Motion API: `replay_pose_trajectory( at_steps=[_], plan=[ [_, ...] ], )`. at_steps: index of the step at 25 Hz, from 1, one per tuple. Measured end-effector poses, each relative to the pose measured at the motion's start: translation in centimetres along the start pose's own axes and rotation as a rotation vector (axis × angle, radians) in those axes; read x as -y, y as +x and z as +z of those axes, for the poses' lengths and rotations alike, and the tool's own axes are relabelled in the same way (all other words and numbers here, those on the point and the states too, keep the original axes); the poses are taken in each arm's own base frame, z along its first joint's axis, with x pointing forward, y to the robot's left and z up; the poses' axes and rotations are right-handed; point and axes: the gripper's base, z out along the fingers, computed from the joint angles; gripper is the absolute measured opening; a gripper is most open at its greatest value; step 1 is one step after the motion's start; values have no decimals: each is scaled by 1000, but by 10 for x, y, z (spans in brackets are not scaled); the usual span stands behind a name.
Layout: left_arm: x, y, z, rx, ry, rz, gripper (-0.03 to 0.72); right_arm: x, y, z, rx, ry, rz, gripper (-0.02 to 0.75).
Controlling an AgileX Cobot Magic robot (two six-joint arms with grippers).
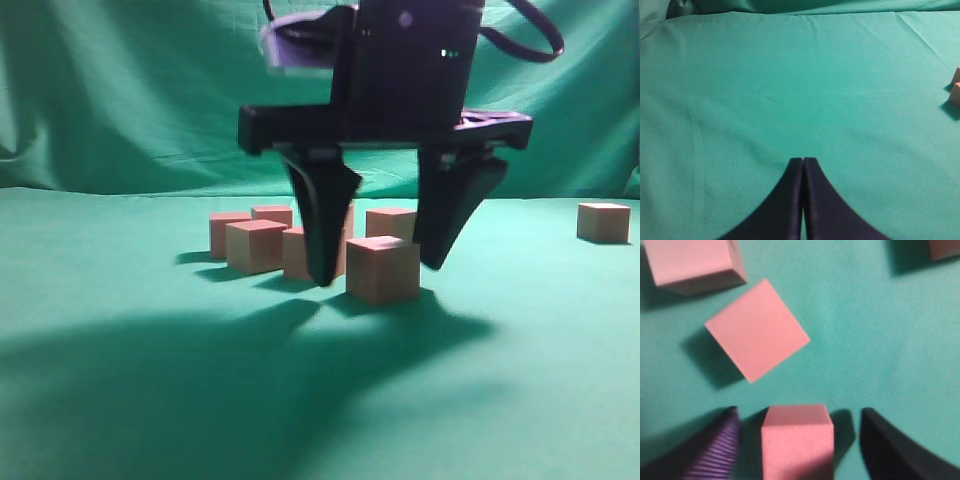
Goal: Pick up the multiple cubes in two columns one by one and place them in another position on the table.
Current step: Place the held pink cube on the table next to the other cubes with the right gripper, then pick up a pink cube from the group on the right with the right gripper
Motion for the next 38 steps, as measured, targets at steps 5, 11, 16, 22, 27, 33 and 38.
replay_pose_trajectory(
  at_steps=[5,11,16,22,27,33,38],
  plan=[
    [0,0,0,0,0,0,0,3,-2,-32,64,-16,10,632],
    [0,0,0,0,0,0,0,13,2,-96,204,-45,24,564],
    [0,0,0,0,0,0,0,40,23,-159,293,52,8,573],
    [0,0,0,0,0,0,0,108,56,-206,269,303,176,573],
    [0,0,0,0,0,0,0,161,71,-214,208,446,371,573],
    [0,0,0,0,0,0,0,206,69,-192,123,494,503,573],
    [0,0,0,0,0,0,0,222,54,-144,-3,407,508,573]
  ],
)
